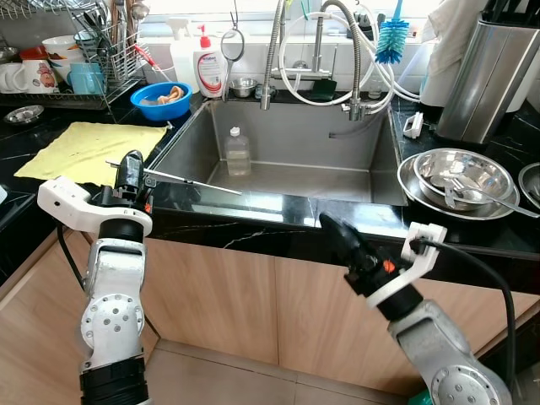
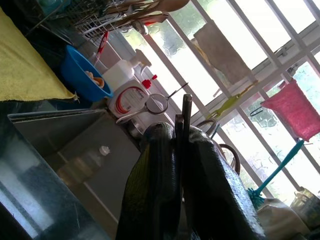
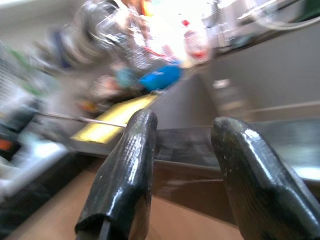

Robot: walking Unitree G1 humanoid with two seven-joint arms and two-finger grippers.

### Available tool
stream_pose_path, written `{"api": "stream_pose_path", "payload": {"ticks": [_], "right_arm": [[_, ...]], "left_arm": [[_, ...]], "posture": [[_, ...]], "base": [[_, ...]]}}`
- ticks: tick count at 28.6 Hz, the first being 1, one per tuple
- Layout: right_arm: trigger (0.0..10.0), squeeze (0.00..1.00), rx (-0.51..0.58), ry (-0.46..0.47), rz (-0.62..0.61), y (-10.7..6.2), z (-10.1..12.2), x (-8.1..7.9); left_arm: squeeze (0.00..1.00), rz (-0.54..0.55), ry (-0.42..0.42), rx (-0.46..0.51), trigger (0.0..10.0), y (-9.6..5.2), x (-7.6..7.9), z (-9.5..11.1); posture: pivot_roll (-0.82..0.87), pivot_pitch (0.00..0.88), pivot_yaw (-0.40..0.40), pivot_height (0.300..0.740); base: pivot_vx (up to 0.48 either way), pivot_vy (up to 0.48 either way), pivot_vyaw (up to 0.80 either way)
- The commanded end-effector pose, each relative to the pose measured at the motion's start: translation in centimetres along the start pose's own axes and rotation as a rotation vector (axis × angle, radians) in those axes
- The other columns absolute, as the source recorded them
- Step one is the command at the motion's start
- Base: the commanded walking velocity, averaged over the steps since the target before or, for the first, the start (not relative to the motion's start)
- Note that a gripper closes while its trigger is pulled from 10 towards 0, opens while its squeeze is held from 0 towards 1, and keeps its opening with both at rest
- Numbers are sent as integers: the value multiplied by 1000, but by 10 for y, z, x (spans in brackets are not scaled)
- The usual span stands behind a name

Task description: Kitchen organization

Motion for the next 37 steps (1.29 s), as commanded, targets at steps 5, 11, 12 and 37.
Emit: {"api": "stream_pose_path", "payload": {"ticks": [5, 11, 12, 37], "right_arm": [[10000, 0, 3, -228, -68, -1, 0, 5], [10000, 0, -27, -228, -53, -2, -14, 1], [10000, 0, -37, -214, -49, -4, -18, 1], [10000, 0, -89, -466, -341, -53, -54, 65]], "left_arm": [[0, -12, 40, 29, 10000, 5, 9, 2], [0, 24, -115, -8, 10000, 6, 5, -11], [0, 25, -127, -33, 10000, 4, 3, -18], [0, -35, -398, -67, 10000, 3, 6, -24]], "posture": [[-78, 0, 68, 740], [-77, 0, 67, 740], [-81, 0, 69, 740], [-79, 8, 70, 740]], "base": [[0, 0, 0], [0, 0, 0], [0, 0, 0], [0, 0, 0]]}}
Point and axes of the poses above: a point about 5 cm out from each wrist's last joint towards the gripper, its own y axis pointing out of the wrist towards the gripper, its own z axis along the axis of the wrist's last joint, x = y × z, the point moved 6 cm from there along y, pointing out of the wrist towards the gripper, and after that the axes turned 1 degree about y, right-handed, at the moved point
